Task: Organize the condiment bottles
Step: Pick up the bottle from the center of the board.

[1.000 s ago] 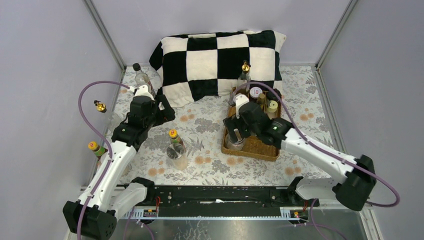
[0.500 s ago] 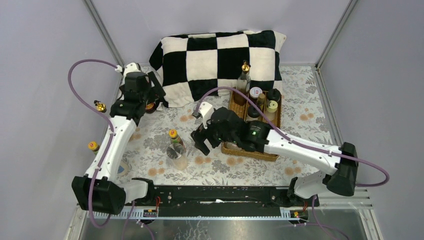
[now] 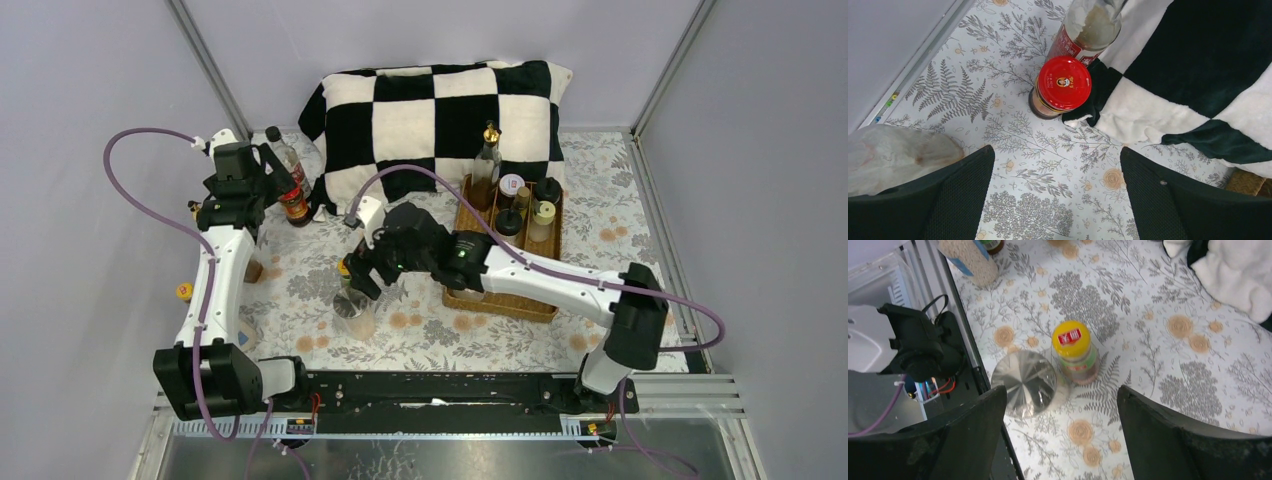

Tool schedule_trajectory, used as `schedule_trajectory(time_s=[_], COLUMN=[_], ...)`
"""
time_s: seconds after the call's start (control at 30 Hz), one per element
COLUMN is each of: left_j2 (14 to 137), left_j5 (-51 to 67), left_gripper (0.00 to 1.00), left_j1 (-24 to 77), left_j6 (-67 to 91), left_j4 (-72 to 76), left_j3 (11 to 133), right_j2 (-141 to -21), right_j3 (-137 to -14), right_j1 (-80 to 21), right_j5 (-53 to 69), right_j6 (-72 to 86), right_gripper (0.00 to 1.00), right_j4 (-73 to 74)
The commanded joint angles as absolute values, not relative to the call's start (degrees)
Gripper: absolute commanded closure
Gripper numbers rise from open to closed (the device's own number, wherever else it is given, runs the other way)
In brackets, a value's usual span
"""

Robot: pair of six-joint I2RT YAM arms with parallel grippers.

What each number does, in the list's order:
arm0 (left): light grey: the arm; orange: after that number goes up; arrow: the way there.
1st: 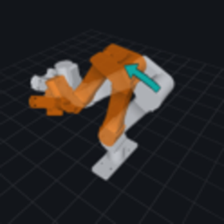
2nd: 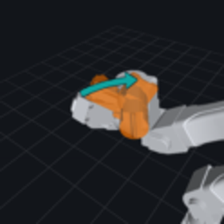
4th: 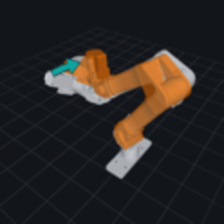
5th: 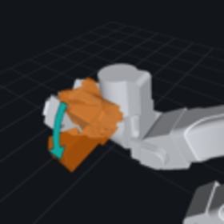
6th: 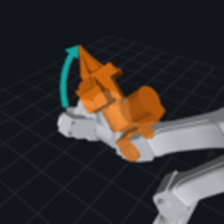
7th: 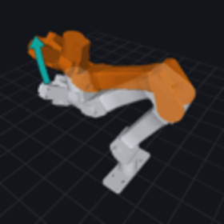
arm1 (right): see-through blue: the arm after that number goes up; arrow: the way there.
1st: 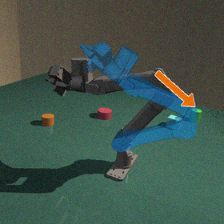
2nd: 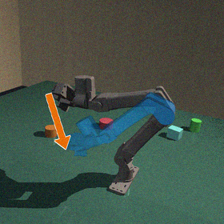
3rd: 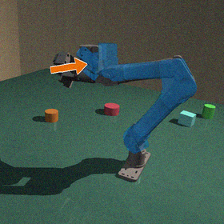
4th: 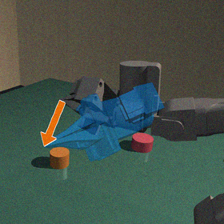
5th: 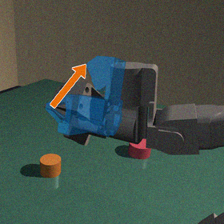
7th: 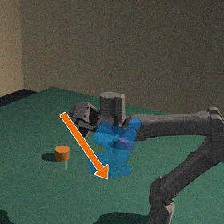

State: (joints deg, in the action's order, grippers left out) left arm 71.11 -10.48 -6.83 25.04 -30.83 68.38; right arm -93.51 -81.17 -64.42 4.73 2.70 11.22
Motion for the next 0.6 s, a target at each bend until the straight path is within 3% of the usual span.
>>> schedule_trajectory(time_s=[0.0,0.43,0.57], left_j2=[70.8,69.4,68.8], left_j5=[-8.3,-5.8,-5.2], left_gripper=[0.01,0.01,0.01], left_j1=[-7.8,-9.1,-9.1], left_j6=[23.0,22.3,22.1], left_j4=[-28.7,-28.2,-28.2], left_j3=[68.0,67.3,67.3], right_j2=[-97.2,-108.0,-110.3], right_j3=[-86.3,-94.0,-95.2], right_j1=[-64.9,-65.8,-66.3], right_j5=[7.8,3.7,1.3], right_j6=[2.0,2.0,1.8], right_gripper=[0.13,0.18,0.28], right_j4=[6.9,8.6,7.9])
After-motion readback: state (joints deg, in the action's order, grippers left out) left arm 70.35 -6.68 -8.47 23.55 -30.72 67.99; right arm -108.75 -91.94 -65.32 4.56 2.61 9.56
